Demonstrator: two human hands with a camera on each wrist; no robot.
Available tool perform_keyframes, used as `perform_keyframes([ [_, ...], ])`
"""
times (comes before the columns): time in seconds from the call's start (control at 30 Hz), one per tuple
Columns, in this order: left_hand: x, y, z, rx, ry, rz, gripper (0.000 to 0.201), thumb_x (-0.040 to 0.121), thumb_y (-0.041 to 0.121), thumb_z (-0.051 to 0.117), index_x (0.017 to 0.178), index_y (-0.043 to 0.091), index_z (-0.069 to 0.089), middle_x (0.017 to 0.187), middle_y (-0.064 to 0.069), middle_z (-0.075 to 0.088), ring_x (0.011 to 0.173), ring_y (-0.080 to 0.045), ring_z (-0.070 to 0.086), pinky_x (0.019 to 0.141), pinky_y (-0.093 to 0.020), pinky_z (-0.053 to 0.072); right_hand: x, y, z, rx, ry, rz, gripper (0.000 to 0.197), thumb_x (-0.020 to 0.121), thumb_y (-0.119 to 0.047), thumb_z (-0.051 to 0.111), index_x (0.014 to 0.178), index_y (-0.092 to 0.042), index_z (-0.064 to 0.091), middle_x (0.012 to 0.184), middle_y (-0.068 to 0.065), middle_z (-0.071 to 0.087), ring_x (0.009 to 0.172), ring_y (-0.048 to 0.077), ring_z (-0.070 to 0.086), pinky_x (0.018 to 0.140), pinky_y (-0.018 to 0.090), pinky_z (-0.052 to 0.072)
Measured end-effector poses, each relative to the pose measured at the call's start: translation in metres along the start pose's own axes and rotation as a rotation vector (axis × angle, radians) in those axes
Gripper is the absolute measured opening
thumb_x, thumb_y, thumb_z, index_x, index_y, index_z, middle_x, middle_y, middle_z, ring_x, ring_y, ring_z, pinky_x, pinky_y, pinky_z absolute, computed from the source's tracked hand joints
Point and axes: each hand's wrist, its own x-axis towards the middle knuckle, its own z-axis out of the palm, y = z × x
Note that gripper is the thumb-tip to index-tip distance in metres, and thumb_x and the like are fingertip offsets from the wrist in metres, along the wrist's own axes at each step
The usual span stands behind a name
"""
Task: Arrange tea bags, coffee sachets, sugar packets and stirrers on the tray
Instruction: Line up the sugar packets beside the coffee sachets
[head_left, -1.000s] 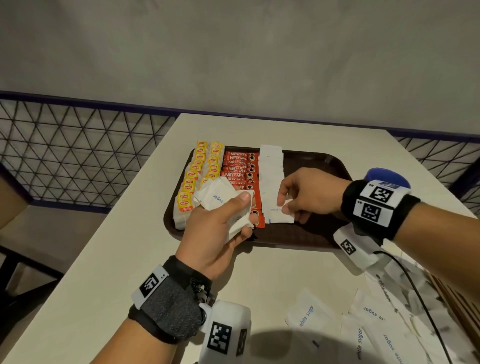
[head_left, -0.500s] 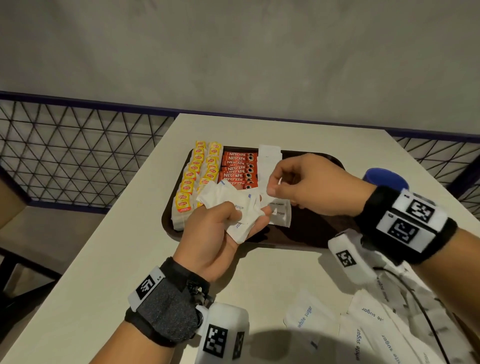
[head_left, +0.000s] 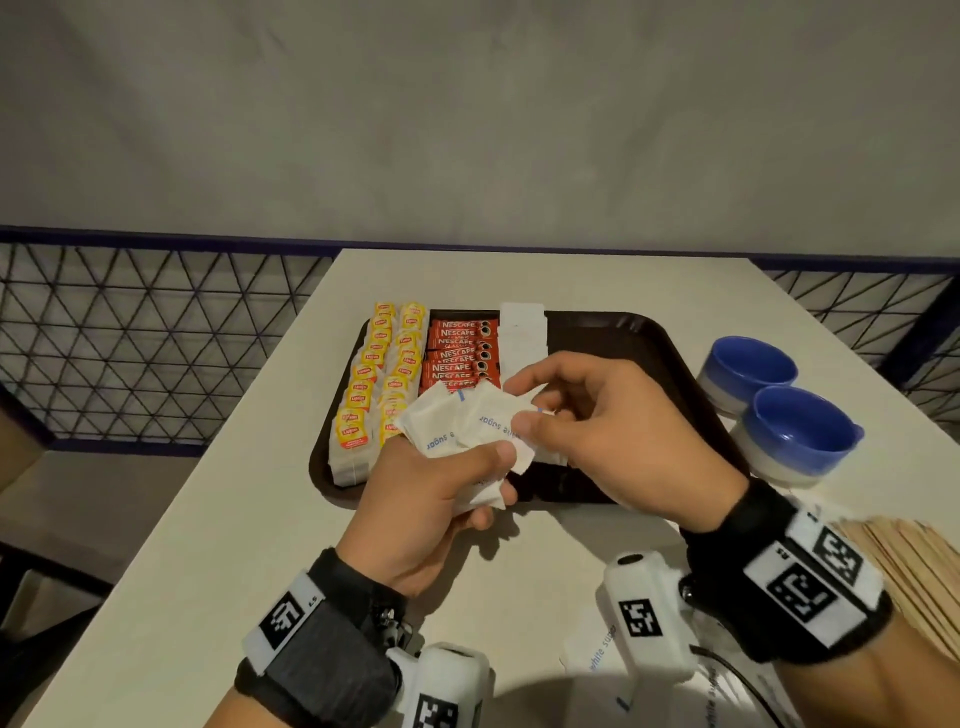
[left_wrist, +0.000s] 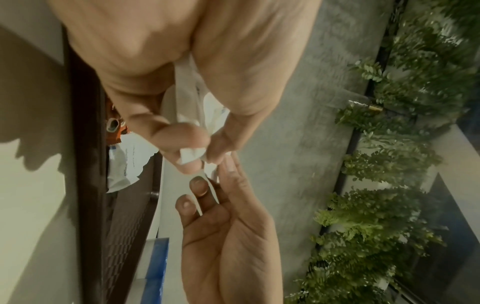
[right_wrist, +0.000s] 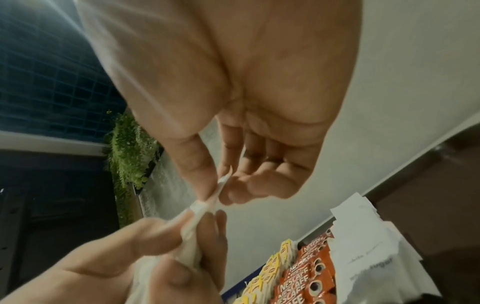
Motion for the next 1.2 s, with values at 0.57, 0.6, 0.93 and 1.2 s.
perform_keyframes([
  [0.57, 0.002, -0.001, 0.003, -0.054, 0.134, 0.008, 0.027, 0.089, 0.002, 0.072, 0.116, 0.006, 0.067, 0.090, -0.011, 0.072, 0.062, -0.016, 0.059, 0.046, -0.022, 0.042, 0.005, 0.017, 0.003, 0.567, -0.120, 0.256, 0.024, 0.103, 0.004, 0.051, 0.113, 0.007, 0.072, 0.106, 0.030, 0.074, 0.072, 0.029, 0.067, 0.065, 0.035, 0.064],
  [0.6, 0.002, -0.002, 0.003, -0.046, 0.138, 0.001, 0.029, 0.089, 0.000, 0.072, 0.118, 0.006, 0.067, 0.091, -0.012, 0.073, 0.061, -0.016, 0.059, 0.045, -0.021, 0.042, 0.004, 0.016, 0.002, 0.545, -0.107, 0.249, 0.021, 0.101, 0.004, 0.054, 0.113, 0.005, 0.072, 0.105, 0.028, 0.075, 0.072, 0.030, 0.068, 0.065, 0.035, 0.064],
  [0.93, 0.002, 0.008, 0.008, -0.156, 0.223, -0.021, 0.027, 0.093, 0.004, 0.069, 0.119, 0.009, 0.065, 0.086, -0.008, 0.072, 0.066, -0.021, 0.062, 0.047, -0.024, 0.045, 0.001, 0.019, -0.025, 0.121, 0.043, 0.044, 0.014, 0.089, 0.002, 0.076, 0.097, -0.009, 0.072, 0.090, 0.010, 0.078, 0.082, 0.027, 0.077, 0.068, 0.034, 0.065],
  [1.2, 0.000, 0.017, 0.007, -0.276, 0.247, -0.109, 0.019, 0.095, 0.004, 0.066, 0.111, 0.014, 0.064, 0.086, -0.007, 0.074, 0.076, -0.023, 0.068, 0.050, -0.026, 0.049, 0.022, 0.036, -0.029, -0.108, -0.088, 0.279, 0.010, 0.087, -0.005, 0.080, 0.094, -0.013, 0.081, 0.094, 0.012, 0.079, 0.078, 0.027, 0.079, 0.077, 0.031, 0.066],
])
